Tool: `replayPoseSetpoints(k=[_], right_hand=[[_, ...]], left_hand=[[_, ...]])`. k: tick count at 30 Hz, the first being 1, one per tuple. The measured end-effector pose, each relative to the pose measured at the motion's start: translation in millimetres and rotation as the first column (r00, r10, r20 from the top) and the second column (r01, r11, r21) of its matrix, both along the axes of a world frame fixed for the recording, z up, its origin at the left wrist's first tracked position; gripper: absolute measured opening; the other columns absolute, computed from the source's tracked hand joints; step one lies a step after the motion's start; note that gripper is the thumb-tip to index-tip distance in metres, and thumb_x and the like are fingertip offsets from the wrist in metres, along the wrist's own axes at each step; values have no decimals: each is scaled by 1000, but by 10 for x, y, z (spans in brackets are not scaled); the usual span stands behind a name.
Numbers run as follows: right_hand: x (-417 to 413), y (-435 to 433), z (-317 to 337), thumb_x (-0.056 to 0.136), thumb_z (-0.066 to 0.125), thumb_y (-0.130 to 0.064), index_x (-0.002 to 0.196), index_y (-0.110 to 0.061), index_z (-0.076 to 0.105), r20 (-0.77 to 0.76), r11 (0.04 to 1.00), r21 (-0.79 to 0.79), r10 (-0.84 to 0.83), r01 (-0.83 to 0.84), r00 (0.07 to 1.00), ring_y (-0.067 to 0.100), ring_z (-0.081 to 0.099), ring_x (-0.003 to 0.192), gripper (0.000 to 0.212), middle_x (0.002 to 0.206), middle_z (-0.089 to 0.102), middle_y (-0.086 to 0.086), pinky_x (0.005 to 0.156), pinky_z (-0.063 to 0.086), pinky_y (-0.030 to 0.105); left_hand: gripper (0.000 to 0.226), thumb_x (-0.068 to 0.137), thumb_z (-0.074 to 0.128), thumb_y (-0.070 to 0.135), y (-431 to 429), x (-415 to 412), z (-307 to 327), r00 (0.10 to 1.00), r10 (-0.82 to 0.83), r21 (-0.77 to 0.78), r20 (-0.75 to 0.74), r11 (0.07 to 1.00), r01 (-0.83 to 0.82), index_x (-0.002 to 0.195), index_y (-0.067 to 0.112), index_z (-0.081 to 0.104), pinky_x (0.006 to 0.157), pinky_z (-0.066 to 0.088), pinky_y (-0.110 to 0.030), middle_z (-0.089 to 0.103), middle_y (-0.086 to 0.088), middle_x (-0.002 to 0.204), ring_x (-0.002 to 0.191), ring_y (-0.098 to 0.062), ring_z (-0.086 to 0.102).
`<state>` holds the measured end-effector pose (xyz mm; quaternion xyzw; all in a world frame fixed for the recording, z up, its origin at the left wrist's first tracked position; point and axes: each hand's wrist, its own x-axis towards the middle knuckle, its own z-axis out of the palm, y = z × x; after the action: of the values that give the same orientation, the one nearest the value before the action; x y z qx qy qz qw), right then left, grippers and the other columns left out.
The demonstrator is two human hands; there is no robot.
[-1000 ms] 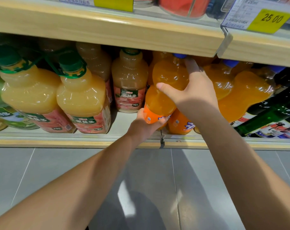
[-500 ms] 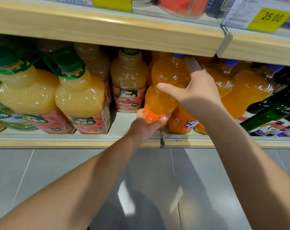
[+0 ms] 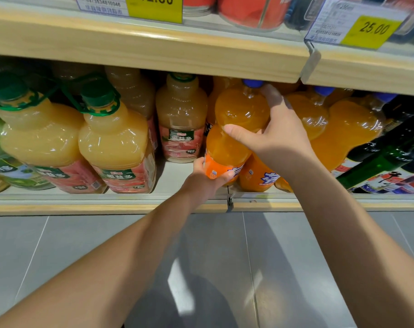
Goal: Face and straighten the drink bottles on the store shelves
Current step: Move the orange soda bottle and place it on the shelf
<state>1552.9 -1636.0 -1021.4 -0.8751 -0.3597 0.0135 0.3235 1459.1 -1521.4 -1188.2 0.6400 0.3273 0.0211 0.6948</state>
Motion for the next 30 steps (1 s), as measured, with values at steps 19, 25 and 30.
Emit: replayPoseSetpoints(k=[19, 25, 30], right_hand=[[-252, 80, -4, 71, 79, -71, 146, -39, 41, 0, 969, 80, -233, 233, 972, 26, 56, 121, 90, 140, 46, 5, 84, 42, 28], [-302, 181, -4, 69, 75, -76, 145, -34, 41, 62, 949, 37, -314, 312, 947, 33, 62, 115, 94, 146, 43, 10, 78, 47, 33], [-148, 88, 79, 74, 75, -72, 151, -24, 34, 52, 979, -65, -188, 191, 981, 31, 60, 122, 100, 146, 50, 11, 87, 49, 35]], left_hand=[[84, 75, 81, 49, -49, -21, 234, 997, -37, 46, -62, 998, 40, 142, 42, 31, 101, 51, -46, 54, 10, 132, 119, -18, 56], [88, 73, 85, 41, -94, 8, 260, 999, -1, 117, -43, 993, 6, 142, 35, 31, 91, 48, -29, 56, 11, 125, 110, -15, 58], [90, 70, 87, 42, -71, 26, 184, 998, 25, 141, -50, 990, -18, 143, 36, 34, 100, 49, -39, 56, 10, 130, 115, -17, 57]])
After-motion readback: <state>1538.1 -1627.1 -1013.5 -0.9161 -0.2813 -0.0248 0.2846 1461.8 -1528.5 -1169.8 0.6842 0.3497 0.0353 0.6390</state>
